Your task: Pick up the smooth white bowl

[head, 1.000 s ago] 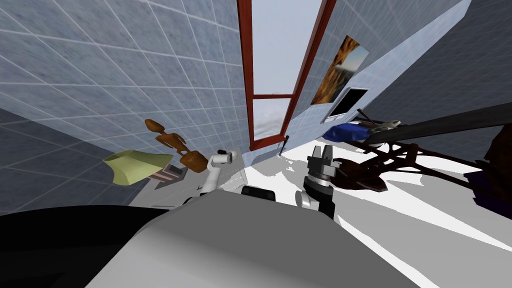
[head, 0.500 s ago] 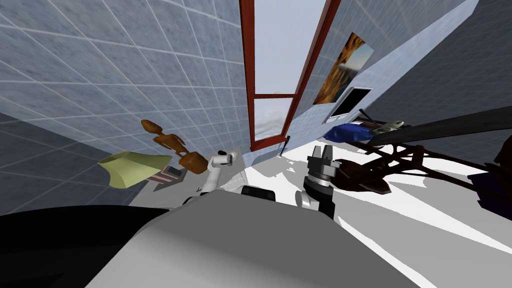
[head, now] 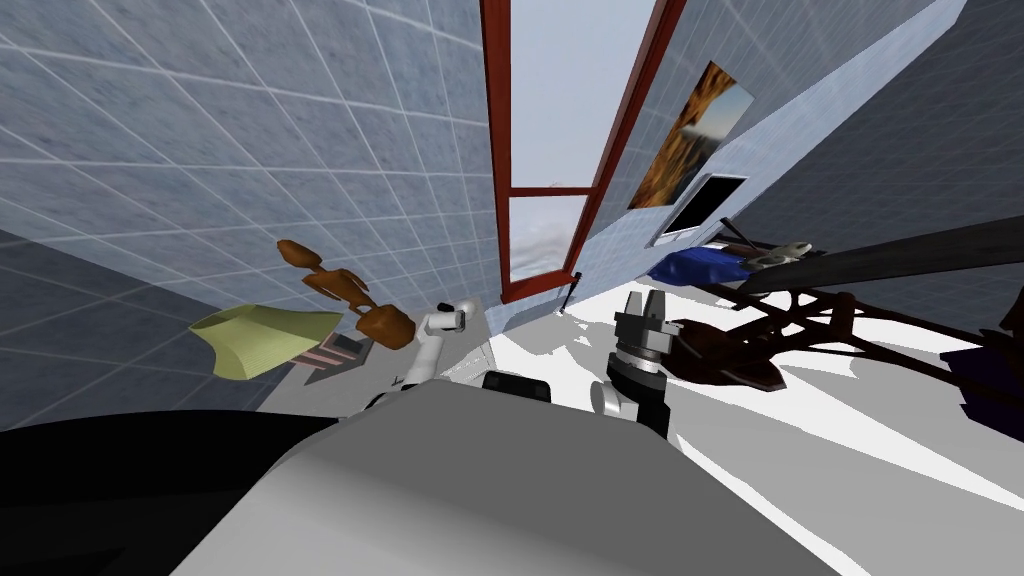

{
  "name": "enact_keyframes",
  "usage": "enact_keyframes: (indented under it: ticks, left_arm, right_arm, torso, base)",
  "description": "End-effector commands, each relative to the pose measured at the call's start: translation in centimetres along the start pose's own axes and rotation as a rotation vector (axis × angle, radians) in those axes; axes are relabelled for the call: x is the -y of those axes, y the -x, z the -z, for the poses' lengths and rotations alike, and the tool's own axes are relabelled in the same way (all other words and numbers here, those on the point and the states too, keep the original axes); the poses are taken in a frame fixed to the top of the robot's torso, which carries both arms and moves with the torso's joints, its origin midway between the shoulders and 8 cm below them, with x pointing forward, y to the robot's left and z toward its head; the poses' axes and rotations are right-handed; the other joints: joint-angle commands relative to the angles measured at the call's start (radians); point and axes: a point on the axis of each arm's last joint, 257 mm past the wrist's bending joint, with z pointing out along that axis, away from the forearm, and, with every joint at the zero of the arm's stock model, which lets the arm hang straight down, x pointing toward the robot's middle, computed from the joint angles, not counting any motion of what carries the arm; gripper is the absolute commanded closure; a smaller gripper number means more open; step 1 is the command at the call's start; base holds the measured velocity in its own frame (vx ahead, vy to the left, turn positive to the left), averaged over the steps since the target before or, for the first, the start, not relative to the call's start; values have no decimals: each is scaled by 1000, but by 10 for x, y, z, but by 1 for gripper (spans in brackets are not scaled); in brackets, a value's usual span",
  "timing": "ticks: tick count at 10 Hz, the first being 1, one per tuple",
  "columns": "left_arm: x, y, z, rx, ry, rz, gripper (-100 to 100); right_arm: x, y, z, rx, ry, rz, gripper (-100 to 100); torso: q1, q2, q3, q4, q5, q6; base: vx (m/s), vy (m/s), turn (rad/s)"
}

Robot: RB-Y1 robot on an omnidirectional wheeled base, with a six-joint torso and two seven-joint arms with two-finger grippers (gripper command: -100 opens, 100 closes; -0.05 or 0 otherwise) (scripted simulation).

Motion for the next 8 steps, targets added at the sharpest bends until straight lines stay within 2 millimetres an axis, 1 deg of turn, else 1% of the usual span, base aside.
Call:
enact_keyframes:
  ticks: [1,3,4,5,6,7,8]
  left_arm:
    - [0,0,0,0,0,0,100]
    - [1,1,0,1,-2,5,100]
    - [1,1,0,1,-1,5,0]
    - [6,0,8,0,-4,-2,100]
    - [9,1,11,0,-4,-1,100]
    - [7,1,9,1,-6,-1,100]
    - [7,1,9,1,-4,-2,0]
  right_arm:
    - [0,0,0,0,0,0,0]
    - [0,0,0,0,0,0,0]
    - [0,0,0,0,0,0,0]
    - [0,0,0,0,0,0,0]
    - [0,0,0,0,0,0,0]
    - [0,0,0,0,0,0,0]
    - [0,0,0,0,0,0,0]
  torso:
    - [0,0,0,0,0,0]
    - [-1,1,0,-1,0,1]
    - [-1,1,0,0,0,1]
    - [-1,1,0,0,0,1]
    - [-2,3,2,1,0,2]
    - [-2,5,3,1,0,1]
    - [-1,4,2,1,0,1]
  base:
    - [6,1,17]
    - [0,0,0]
    - [0,0,0]
    - [-25,-7,-24]
    - [-50,-12,-21]
    - [-23,-6,-4]
    - [0,0,0]
